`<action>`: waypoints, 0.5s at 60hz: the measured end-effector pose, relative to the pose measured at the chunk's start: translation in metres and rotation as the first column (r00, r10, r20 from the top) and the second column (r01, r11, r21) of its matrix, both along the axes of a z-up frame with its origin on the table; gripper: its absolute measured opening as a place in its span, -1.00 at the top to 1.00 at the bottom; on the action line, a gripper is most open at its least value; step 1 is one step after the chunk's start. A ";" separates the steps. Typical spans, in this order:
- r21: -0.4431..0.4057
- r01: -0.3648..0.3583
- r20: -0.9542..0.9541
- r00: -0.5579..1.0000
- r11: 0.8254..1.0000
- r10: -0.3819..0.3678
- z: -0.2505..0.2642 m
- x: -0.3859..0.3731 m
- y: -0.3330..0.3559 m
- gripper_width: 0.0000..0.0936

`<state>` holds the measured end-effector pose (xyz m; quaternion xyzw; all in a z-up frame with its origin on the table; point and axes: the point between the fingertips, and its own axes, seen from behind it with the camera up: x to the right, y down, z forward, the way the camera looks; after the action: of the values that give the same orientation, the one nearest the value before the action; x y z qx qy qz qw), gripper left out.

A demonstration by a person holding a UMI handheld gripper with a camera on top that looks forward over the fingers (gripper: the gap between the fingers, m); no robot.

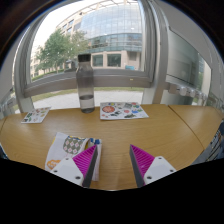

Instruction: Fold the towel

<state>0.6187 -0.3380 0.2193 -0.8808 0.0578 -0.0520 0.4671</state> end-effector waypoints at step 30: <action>0.222 -0.193 -0.108 0.969 0.956 0.221 0.148 -0.181 -0.080 -0.67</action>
<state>0.4381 -0.4183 0.3672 -0.8293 0.0009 0.0616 0.5554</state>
